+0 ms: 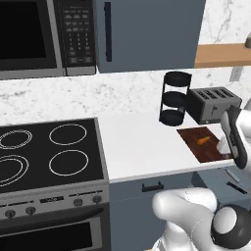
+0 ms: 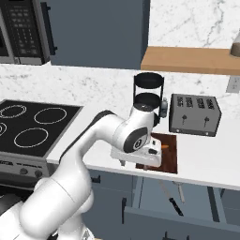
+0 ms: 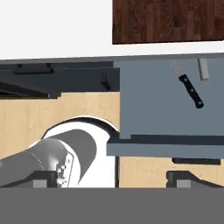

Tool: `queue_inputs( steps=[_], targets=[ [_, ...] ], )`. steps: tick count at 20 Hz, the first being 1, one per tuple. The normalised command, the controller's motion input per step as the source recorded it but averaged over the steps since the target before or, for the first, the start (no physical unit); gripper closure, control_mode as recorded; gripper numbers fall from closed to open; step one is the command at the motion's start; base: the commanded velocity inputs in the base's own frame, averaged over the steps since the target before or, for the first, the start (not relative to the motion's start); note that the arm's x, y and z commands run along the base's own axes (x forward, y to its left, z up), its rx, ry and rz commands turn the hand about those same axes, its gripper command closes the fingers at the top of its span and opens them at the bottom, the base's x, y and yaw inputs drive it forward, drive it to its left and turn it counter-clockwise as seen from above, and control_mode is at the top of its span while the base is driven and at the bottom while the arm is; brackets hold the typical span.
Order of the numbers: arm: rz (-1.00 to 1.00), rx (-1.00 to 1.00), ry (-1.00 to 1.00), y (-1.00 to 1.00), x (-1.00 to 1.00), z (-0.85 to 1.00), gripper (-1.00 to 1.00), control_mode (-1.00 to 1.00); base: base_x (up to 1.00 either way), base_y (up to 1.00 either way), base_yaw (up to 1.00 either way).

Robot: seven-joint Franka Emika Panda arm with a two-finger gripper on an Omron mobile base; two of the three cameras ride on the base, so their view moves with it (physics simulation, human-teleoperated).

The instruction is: Place the appropriate cutting tool for cutting the carrot skin on the cutting board.

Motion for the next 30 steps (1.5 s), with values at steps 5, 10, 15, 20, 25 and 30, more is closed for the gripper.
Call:
queue_inputs(
  steps=[5, 10, 15, 20, 25, 30],
  targets=[
    [0.0, -0.04, 0.15, -0.89, -0.03, -0.4, -1.0, -1.0, 0.0, 0.0, 0.0],
    [0.0, -0.07, 0.02, -0.39, 0.0, -0.78, -1.0, -1.0, 0.0, 0.0, 0.0],
    [0.0, -0.04, 0.0, -0.28, 0.16, -0.82, -1.0, -1.0, 0.0, 0.0, 0.0],
    [0.0, 0.0, -0.16, -0.29, 0.05, -0.72, -1.0, -1.0, 0.0, 0.0, 0.0],
    [0.0, 0.0, -0.19, -0.17, 0.02, -0.67, -1.0, -1.0, 0.0, 0.0, 0.0],
    [0.0, 0.0, 0.0, -0.16, 0.45, -0.45, -1.0, -1.0, 0.0, 0.0, 0.0]
  ],
)
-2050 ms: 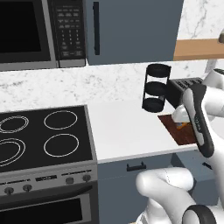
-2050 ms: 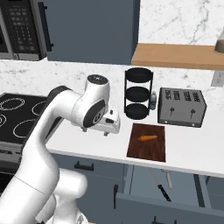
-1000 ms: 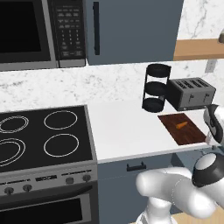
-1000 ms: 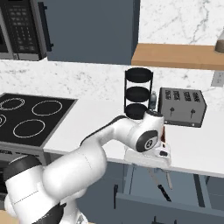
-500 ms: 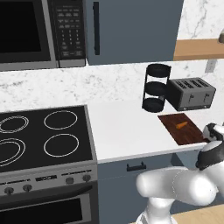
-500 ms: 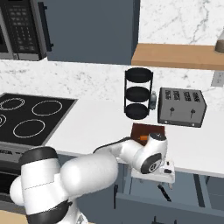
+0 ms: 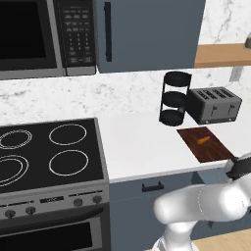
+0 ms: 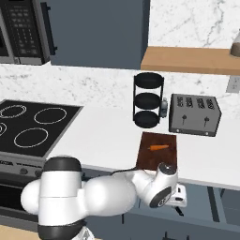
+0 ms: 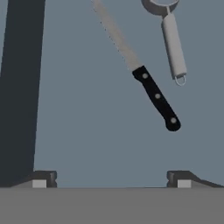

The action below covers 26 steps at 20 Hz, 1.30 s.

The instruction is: Place the appropriate cutting tool for cutting the carrot skin on the cutting board.

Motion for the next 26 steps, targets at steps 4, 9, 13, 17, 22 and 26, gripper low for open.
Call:
queue_inputs(
  steps=[4, 9, 13, 17, 22, 26],
  targets=[
    [0.0, 0.0, 0.03, -0.47, 0.34, -0.37, -1.0, -1.0, 0.0, 0.0, 0.0],
    [0.0, 0.0, 0.04, -0.49, 0.15, -0.34, -1.0, -1.0, 0.0, 0.0, 0.0],
    [0.0, 0.0, 0.0, -0.44, 0.0, -0.18, -1.0, -1.0, 0.0, 0.0, 0.0],
    [0.0, 0.01, 0.0, -0.29, -0.13, -0.05, -1.0, -1.0, 0.0, 0.0, 0.0],
    [0.0, 0.04, 0.01, -0.22, -0.37, -0.23, -1.0, -1.0, 0.0, 0.0, 0.0],
    [0.0, 0.01, 0.0, -0.13, -0.25, -0.44, -1.0, -1.0, 0.0, 0.0, 0.0]
  ],
)
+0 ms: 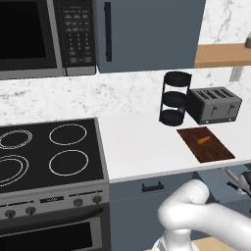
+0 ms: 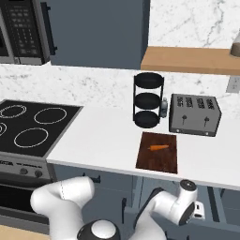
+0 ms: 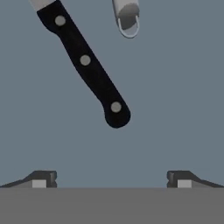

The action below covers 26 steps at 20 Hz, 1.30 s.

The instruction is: Place the appropriate cutting tool for cutting the carrot skin on the cutting board.

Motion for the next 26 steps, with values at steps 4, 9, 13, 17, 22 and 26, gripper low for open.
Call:
queue_inputs(
  steps=[4, 9, 13, 17, 22, 26],
  targets=[
    [0.0, 0.01, 0.0, -0.22, -0.31, -0.24, -1.0, -1.0, 0.0, 0.0, 0.0],
    [0.0, 0.01, 0.04, -0.11, -0.69, -0.02, -1.0, -1.0, 0.0, 0.0, 0.0],
    [0.0, 0.0, 0.12, 0.0, -0.48, 0.0, -1.0, -1.0, 0.0, 0.0, 0.0],
    [0.0, 0.0, 0.08, 0.0, 0.05, 0.08, -1.0, -1.0, 0.0, 0.0, 0.0],
    [0.0, 0.04, 0.05, -0.01, 0.31, 0.41, -1.0, -1.0, 0.0, 0.0, 0.0],
    [0.0, 0.07, 0.01, 0.0, 0.74, 0.59, -1.0, -1.0, 0.0, 0.0, 0.0]
  ],
)
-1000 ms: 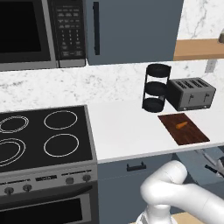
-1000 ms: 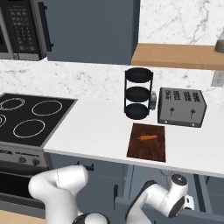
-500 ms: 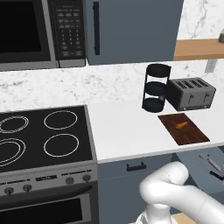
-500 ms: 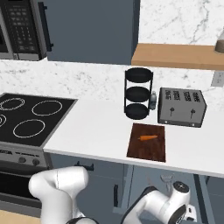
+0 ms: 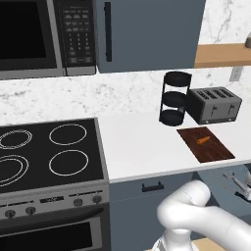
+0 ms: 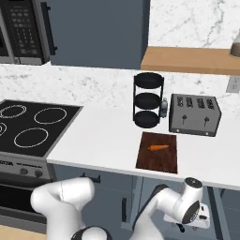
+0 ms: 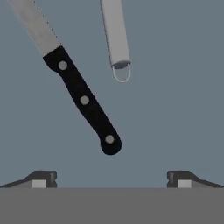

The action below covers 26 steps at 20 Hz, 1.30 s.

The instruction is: Place the appropriate cutting tool for cutting the carrot skin on the cutting board.

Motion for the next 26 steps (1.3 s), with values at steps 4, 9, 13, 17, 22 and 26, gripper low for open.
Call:
queue_inputs(
  steps=[4, 9, 13, 17, 22, 26],
  targets=[
    [0.0, 0.06, -0.02, 0.0, 0.7, 0.19, -1.0, -1.0, 0.0, 0.0, 0.0],
    [0.0, 0.09, -0.16, -0.19, 0.49, 0.0, -1.0, -1.0, 0.0, 0.0, 0.0],
    [0.0, 0.06, -0.15, -0.05, 0.04, -0.16, -1.0, -1.0, 0.0, 0.0, 0.0],
    [0.0, 0.0, -0.11, 0.0, 0.18, -0.23, -1.0, -1.0, 0.0, 0.0, 0.0],
    [0.0, 0.0, 0.0, 0.0, 0.47, -0.13, -1.0, -1.0, 0.0, 0.0, 0.0],
    [0.0, 0.0, 0.0, -0.06, 0.24, -0.19, -1.0, -1.0, 0.0, 0.0, 0.0]
  ],
)
